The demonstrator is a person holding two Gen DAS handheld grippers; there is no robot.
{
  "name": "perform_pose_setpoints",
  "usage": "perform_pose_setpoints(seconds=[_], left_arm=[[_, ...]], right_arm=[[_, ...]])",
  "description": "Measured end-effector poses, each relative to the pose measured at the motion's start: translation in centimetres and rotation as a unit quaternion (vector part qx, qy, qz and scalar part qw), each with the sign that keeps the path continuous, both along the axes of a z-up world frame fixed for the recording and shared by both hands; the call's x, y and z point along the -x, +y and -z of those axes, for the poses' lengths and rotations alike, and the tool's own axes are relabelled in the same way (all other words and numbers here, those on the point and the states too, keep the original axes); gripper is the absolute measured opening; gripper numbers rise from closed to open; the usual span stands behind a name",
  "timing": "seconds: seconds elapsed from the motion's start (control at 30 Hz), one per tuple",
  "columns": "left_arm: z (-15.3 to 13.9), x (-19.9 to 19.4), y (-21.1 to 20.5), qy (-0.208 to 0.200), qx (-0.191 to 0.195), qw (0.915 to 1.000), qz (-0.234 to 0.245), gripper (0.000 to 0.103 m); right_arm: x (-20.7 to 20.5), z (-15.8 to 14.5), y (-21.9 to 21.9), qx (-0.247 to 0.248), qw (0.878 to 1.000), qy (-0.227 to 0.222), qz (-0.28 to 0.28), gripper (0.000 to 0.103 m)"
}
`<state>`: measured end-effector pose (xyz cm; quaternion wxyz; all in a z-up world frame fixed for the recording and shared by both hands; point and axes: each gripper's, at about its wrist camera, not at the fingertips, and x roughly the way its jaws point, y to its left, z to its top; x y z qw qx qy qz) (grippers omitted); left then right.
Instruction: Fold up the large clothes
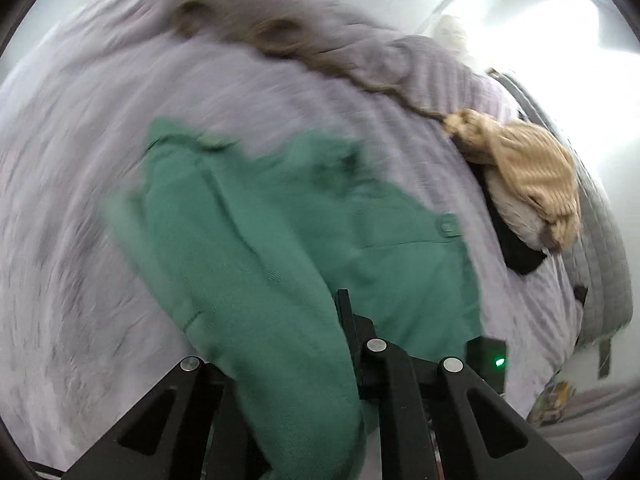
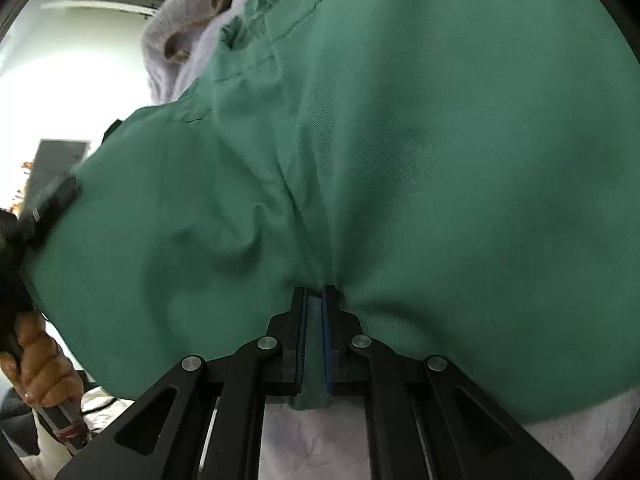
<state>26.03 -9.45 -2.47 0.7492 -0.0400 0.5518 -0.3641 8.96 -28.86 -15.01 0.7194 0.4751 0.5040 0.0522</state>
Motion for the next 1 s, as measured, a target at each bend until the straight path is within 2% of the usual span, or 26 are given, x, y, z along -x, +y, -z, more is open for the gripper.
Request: perform_pose_setpoints(seconds=[0.13,0.27,0.4,0.5,0.53,0.57,0.6,0.67,0.7,0.83,0.9,0.93,0.97,1.0], left_arm=[[-2.7,2.5,-7.2,-0.05,-0.015,0.997,0.058,0.014],[-3.1,6.3,-15.5,-0.1,-0.055,0.9852,0.127,0.014],[0.1,10.4,-23.7,-0.124,-0.108,0.9659,0.2,0.014],[3.4,12.8,-27.7,-0.135,-0.158,0.9508,0.23,0.017],[4.2,13.3,-28.4,-0.143,-0.174,0.946,0.233,0.021],[4.5,13.8,-28.9,-0.149,-0.18,0.9438,0.234,0.034],[4.5,14.1,-29.0,-0.143,-0.171,0.9462,0.235,0.056],[3.6,14.6,-28.6,-0.128,-0.127,0.9552,0.235,0.078],[2.7,15.1,-28.7,-0.127,-0.104,0.9577,0.237,0.08],[-0.4,16.4,-28.4,-0.145,-0.059,0.9543,0.255,0.08],[-1.9,15.9,-26.9,-0.16,-0.04,0.9574,0.237,0.08],[-2.3,15.2,-26.1,-0.163,-0.039,0.9604,0.223,0.08],[-2.5,14.5,-25.0,-0.164,-0.043,0.964,0.205,0.08],[-2.4,13.7,-23.7,-0.162,-0.052,0.968,0.184,0.08]], right_arm=[[3.5,-1.4,-2.6,-0.037,0.999,-0.029,0.022,0.011],[8.9,-1.9,-6.4,-0.07,0.993,-0.053,0.076,0.013],[12.9,-0.1,-9.0,-0.096,0.987,-0.037,0.12,0.013],[15.0,1.0,-10.1,-0.114,0.983,-0.03,0.143,0.013],[15.5,1.2,-10.4,-0.116,0.982,-0.03,0.148,0.013],[16.0,1.3,-10.7,-0.116,0.981,-0.03,0.151,0.014],[16.4,1.3,-11.0,-0.116,0.981,-0.031,0.154,0.014],[16.3,1.2,-11.3,-0.114,0.98,-0.03,0.159,0.014],[15.9,1.0,-11.2,-0.109,0.98,-0.029,0.161,0.014],[16.7,-0.4,-12.5,-0.069,0.984,-0.027,0.164,0.015],[17.0,-1.3,-13.2,-0.047,0.984,-0.031,0.168,0.029],[17.2,-1.8,-13.6,-0.036,0.984,-0.036,0.173,0.047],[17.4,-2.3,-14.3,-0.029,0.983,-0.041,0.177,0.06],[17.6,-2.7,-14.8,-0.023,0.982,-0.047,0.181,0.06]])
